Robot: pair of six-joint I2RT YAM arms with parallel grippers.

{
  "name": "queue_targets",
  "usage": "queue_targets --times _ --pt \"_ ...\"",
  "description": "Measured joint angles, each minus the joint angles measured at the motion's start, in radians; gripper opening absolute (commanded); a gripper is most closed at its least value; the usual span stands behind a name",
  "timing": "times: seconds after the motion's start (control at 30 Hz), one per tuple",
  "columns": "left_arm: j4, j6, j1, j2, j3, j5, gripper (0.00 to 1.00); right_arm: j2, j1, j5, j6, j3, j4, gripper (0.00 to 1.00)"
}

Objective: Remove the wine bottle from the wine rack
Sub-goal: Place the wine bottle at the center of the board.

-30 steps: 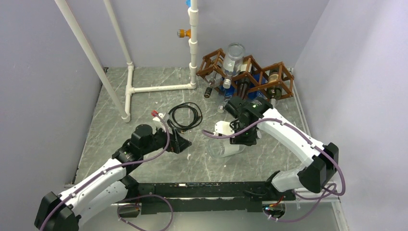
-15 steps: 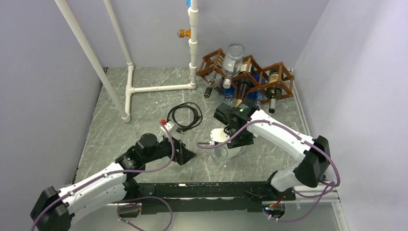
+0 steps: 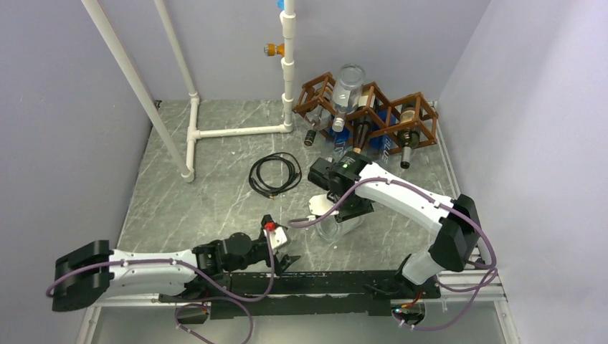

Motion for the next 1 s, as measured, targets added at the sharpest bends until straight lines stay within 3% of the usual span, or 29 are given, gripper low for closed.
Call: queue_targets --times 0.2,0.4,0.6,1.0 --pt "0.07 0.159 -0.145 0.216 0.039 -0.247 0.99 0.025 0.032 0.029 0.002 0.019 -0.014 0.12" --pt "0.154 0.238 -0.214 0.404 0.111 -0.407 0.99 0.044 0.06 0.05 0.009 0.035 -0.026 0.25" --pt "0.231 0.259 -0.236 0.487 0.119 -0.469 1.0 0.058 0.069 0.051 0.018 0.05 -0.032 0.38" --pt "0.319 0.258 -0.244 0.499 0.118 -0.484 0.99 0.069 0.097 0.014 0.034 0.103 -0.024 0.58"
